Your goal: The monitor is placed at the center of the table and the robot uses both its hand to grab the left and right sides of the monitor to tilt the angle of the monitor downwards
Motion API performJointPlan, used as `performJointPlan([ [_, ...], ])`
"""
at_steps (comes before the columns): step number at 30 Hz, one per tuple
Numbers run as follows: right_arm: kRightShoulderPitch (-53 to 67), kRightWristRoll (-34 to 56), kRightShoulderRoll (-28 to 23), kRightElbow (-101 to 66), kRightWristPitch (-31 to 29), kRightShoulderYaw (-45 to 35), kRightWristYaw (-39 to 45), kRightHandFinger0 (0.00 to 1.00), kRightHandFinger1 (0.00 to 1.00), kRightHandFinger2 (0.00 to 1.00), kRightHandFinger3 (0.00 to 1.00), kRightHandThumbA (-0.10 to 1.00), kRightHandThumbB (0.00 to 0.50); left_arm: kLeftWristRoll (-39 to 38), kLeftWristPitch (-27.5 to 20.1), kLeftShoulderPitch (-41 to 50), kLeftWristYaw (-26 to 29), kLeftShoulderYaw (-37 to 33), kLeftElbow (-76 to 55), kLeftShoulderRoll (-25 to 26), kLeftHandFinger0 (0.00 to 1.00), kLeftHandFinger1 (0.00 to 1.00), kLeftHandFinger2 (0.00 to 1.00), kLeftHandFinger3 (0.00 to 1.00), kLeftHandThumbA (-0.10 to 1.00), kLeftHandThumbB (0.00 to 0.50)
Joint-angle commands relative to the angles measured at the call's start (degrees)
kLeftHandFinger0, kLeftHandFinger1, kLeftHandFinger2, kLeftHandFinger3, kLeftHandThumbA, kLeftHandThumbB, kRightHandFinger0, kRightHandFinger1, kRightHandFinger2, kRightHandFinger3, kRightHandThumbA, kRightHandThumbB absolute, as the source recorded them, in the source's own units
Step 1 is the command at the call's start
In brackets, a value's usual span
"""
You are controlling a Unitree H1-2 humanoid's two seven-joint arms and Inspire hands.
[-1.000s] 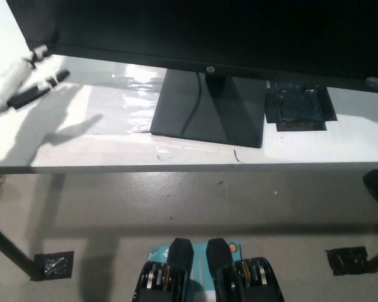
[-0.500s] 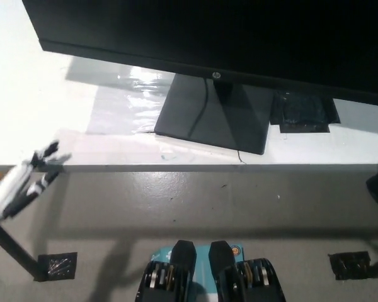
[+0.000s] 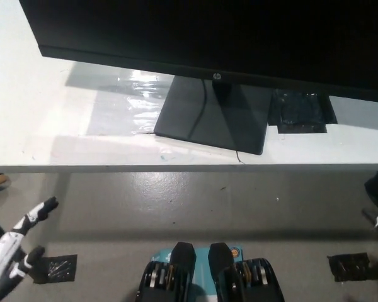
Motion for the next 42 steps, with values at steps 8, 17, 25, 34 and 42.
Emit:
performJointPlan([
  [8,-0.4,-8.5,14.5,3.9,-5.9,12.1,-10.7,1.0,1.0,1.0,1.0,0.95,0.497,-2.5,0.6,-1.9,-3.2,-7.0,4.6,-11.0,1.0,1.0,1.0,1.0,1.0,0.328],
  [17,-11.0,-9.4,15.6,33.8,-5.9,17.9,-19.8,1.0,1.0,1.0,1.0,0.89,0.451,-1.3,-1.7,-7.7,-2.6,-5.7,25.2,-14.3,1.0,1.0,1.0,1.0,1.0,0.28],
  [25,-14.1,-4.1,16.8,41.2,-5.9,18.6,-16.5,1.0,1.0,1.0,1.0,0.87,0.451,-5.2,-0.6,-8.1,-4.4,-4.4,26.4,-16.6,1.0,1.0,1.0,1.0,1.0,0.249],
  [34,-14.1,-2.7,18.2,42.9,-5.9,18.9,-11.1,1.0,1.0,1.0,1.0,0.88,0.445,0.3,-4.9,-8.5,-2.8,-4.1,29.0,-17.8,1.0,1.0,1.0,1.0,1.0,0.27],
  [42,-14.5,-3.6,17.9,43.5,-5.9,19.6,-11.2,1.0,1.0,1.0,1.0,0.85,0.426,2.8,-5.0,-8.7,-2.5,-4.0,28.4,-17.7,1.0,1.0,1.0,1.0,1.0,0.26],
])
